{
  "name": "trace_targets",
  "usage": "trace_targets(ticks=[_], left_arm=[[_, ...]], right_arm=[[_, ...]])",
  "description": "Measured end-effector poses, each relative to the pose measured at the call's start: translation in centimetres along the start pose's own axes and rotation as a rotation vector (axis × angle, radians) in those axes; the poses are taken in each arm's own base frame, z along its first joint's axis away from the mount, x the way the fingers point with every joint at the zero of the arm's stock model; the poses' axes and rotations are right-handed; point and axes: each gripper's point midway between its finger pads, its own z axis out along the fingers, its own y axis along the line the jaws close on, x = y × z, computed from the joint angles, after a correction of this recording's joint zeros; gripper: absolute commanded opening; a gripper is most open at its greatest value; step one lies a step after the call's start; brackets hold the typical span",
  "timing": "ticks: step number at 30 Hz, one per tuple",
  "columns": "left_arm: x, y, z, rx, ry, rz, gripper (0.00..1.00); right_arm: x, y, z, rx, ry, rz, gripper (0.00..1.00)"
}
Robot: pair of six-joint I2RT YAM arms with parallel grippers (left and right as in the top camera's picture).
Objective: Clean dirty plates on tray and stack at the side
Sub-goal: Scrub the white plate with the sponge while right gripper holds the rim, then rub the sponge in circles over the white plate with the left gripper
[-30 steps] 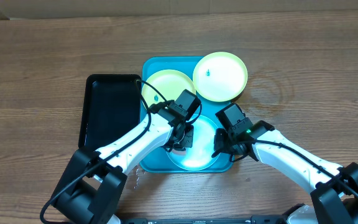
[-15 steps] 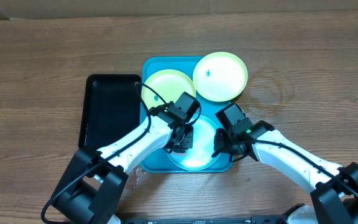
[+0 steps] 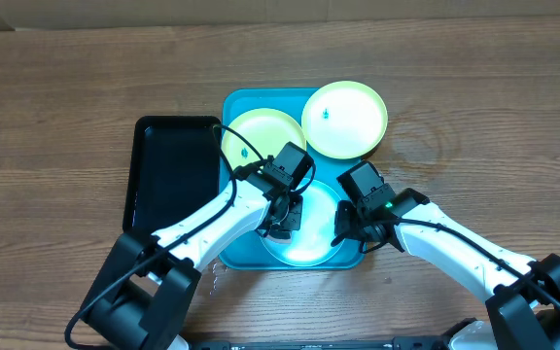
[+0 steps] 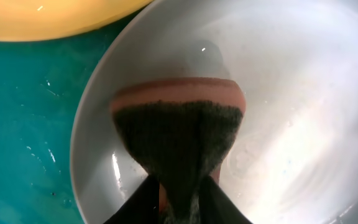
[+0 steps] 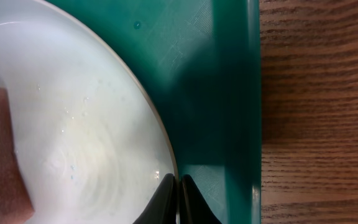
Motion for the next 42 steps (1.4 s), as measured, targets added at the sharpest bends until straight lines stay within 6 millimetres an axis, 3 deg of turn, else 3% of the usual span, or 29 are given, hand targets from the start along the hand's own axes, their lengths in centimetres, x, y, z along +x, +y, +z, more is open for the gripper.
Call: trace_targets(ticks=[5,12,16,21,26,32,42], left_arm=[[0.2,0.1,1.2,-0.013,0.024,0.0,0.04],[0.4,-0.6,1.3,0.03,0.055,-0.007,0.04],[0.5,-2.5,1.4,0.14,0.083,0.007,0.04],[0.6,-4.5,0.8,0.24,0.123,0.033,0.04],[-1.1,-5.6,-1.1,0.27,0.102,0.042,0.04],[-0.9,-3.5,-2.0,0.142,0.118,0.032,0.04],[-1.7,-0.3,0.1,-0.015,0.023,0.059,0.04]], right_arm=[[0.0,0.0,0.0,0.001,0.0,0.001,0.04],[0.0,0.0,0.0,0.001,0.0,0.0,0.04],[0.0,-0.1,0.0,0.004,-0.001,0.001,0.04],[0.0,-0.1,0.0,0.004,-0.001,0.0,0.04],[0.0,0.0,0.0,0.002,-0.002,0.0,0.04],[0.0,0.0,0.0,0.003,-0.002,0.0,0.04],[0.0,0.0,0.0,0.003,-0.002,0.0,0.04]])
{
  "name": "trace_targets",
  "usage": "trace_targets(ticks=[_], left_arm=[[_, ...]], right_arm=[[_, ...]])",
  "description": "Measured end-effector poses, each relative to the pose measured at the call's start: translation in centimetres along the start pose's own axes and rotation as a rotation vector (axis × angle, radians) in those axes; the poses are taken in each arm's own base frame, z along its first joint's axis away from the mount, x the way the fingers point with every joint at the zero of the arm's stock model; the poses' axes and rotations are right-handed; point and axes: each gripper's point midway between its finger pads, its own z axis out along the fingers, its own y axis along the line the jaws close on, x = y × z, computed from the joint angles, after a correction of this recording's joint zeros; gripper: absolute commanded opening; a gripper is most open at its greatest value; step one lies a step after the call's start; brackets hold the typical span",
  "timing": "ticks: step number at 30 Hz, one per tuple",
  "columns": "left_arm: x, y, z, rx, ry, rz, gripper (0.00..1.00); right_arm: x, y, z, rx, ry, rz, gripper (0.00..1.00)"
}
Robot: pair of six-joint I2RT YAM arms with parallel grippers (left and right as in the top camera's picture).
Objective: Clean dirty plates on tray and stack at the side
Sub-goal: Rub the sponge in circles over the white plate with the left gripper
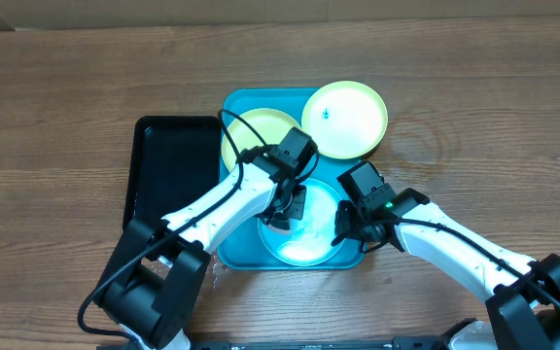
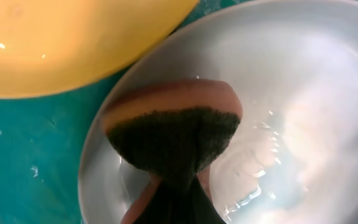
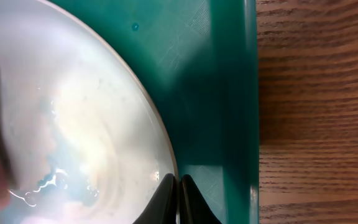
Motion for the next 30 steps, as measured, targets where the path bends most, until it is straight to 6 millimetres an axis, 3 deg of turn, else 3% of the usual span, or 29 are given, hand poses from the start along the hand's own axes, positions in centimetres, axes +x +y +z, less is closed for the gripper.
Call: trace_targets(ticks=[5,12,21,26,30], left_arm=[[0.1,0.1,1.3,0.014,-0.03,0.026,0.04],[0.2,-0.4,1.4,0.07,-0.05,0.025,0.04],[0.1,-4.6,0.6,0.316,-0.025,0.04,0.04],[-1.0,-5.9,-1.5,0.371,-0.054,0.079,0.04],[-1.8,-5.5,-4.3,0.346,-0.115,0.097,0.04]], right_arm=[[0.0,0.0,0.0,0.0,0.0,0.0,0.04],[0.0,0.0,0.0,0.001,0.0,0.0,0.04],[0.0,-0.1,0.0,0.004,-0.002,0.0,0.04],[0.0,-0.1,0.0,0.004,-0.003,0.0,0.04],[-0.1,-0.1,0.0,0.003,-0.003,0.0,0.04]])
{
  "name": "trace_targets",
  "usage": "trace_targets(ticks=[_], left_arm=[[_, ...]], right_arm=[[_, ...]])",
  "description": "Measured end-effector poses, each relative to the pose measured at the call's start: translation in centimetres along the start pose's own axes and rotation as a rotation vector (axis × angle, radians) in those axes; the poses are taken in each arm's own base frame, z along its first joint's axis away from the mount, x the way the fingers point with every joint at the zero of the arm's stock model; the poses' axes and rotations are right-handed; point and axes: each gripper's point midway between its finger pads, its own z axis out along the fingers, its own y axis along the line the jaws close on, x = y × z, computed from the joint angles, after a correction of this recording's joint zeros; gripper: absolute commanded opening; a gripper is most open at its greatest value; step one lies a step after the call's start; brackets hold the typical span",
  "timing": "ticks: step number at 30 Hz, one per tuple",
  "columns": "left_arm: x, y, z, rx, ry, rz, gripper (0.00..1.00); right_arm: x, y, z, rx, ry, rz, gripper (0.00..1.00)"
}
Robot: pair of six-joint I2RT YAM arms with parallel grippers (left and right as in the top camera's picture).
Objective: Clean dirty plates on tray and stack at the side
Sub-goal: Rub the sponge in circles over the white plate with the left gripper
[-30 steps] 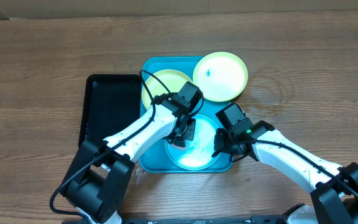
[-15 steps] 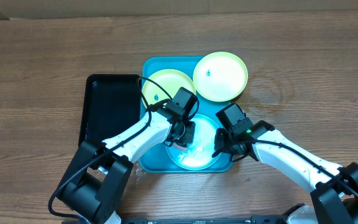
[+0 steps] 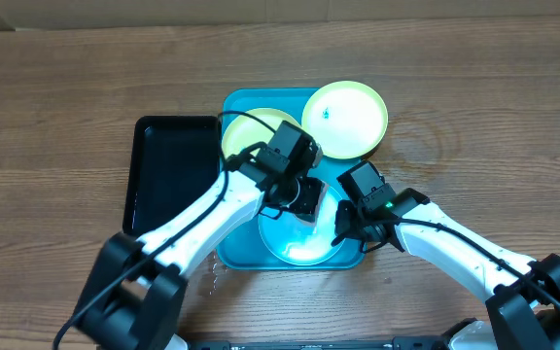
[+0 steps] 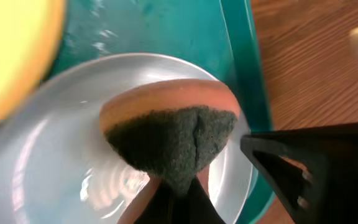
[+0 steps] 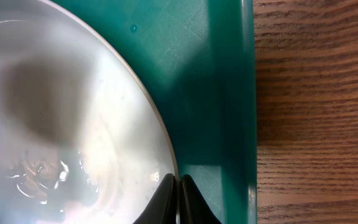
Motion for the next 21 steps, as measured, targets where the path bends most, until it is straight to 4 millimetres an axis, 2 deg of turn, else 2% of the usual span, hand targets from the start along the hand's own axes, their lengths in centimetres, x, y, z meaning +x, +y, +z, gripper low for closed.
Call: trace_targets(ticks=[3,7,14,17,21], left_arm=[[0.2,1.0,-1.0,-0.07,-0.004,0.011,0.04],[1.0,3.0,-0.8,-0.172,0.025,0.024,0.04],[3.3,5.6,2.1,-0.251,0.13,0.012,0.04],[3.9,5.8,3.4,-0.238,0.165,0.003,0.04],[3.9,5.2,4.0,-0.181,0.179,-0.012,0.04]], right_arm=[[0.0,0.0,0.0,0.0,0.0,0.0,0.04],[0.0,0.0,0.0,0.0,0.0,0.0,0.04],[0.0,0.0,0.0,0.0,0.0,0.0,0.04],[0.0,0.0,0.0,-0.001,0.0,0.0,0.04],[-0.1,-0.1,0.0,0.006,-0.003,0.0,0.04]])
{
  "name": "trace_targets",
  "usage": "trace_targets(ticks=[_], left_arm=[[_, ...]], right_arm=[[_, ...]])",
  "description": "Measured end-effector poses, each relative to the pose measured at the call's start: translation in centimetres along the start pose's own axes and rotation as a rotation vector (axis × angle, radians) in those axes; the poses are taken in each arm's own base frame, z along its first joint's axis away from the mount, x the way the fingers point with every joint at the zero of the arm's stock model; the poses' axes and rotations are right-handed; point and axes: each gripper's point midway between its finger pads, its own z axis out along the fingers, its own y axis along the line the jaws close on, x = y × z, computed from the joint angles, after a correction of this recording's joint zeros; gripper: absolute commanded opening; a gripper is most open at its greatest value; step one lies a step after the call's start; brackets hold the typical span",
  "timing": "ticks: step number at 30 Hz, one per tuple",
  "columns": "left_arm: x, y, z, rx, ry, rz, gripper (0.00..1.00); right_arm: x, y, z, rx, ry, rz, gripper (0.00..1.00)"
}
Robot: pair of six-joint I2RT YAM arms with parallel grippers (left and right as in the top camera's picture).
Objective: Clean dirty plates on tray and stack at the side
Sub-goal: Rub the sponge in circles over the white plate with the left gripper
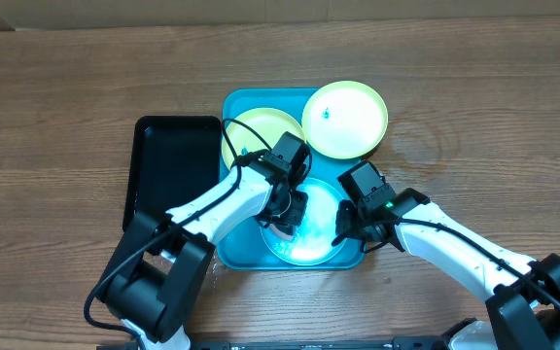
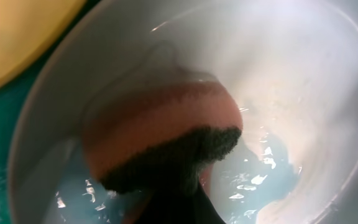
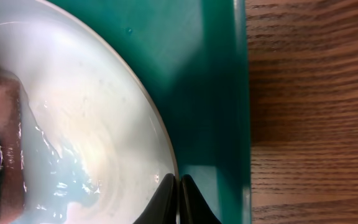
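Note:
A wet white plate lies in the near part of the blue tray. My left gripper is shut on a brown sponge with a dark scouring face, pressed onto the left half of the plate's inside. My right gripper is shut on the white plate's right rim, beside the tray wall. A yellow plate lies at the tray's far left. A second yellow-green plate rests over the tray's far right corner.
A black tray sits on the wooden table directly left of the blue tray. The two arms reach in from the near edge and nearly meet over the white plate.
My left gripper has moved the sponge from the plate's far right side to its left half and down onto the wet surface. The right gripper has kept its hold on the rim.
The sponge first sat on the white plate's left part, then near its far edge by the yellow plate, then over its right side close to my right gripper, and now on the left half. Water has spread on the plate. My right gripper held the rim throughout.

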Motion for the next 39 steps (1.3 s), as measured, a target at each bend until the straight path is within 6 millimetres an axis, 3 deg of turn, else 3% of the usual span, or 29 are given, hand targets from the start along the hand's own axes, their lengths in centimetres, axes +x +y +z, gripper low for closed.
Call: trace_targets(ticks=[8,13,19,23,28,39], left_arm=[[0.1,-2.7,0.2,0.171,0.031,0.002,0.04],[0.0,-3.8,-0.8,0.209,0.041,0.016,0.04],[-2.3,-4.9,-5.9,0.194,-0.106,0.071,0.04],[-2.7,-3.9,-8.5,0.12,-0.174,0.072,0.04],[-2.2,-2.2,-7.2,0.039,-0.141,0.055,0.04],[0.3,1.1,-0.4,-0.092,0.042,-0.04,0.04]], right_arm=[[0.0,-0.1,0.0,0.007,-0.002,0.001,0.04],[0.0,-0.1,0.0,0.007,-0.003,0.001,0.04],[-0.1,0.0,0.0,0.001,-0.004,0.0,0.04],[0.0,0.0,0.0,-0.001,-0.002,0.001,0.04],[-0.1,0.0,0.0,-0.001,-0.002,0.0,0.04],[0.0,0.0,0.0,-0.001,-0.002,0.0,0.04]])
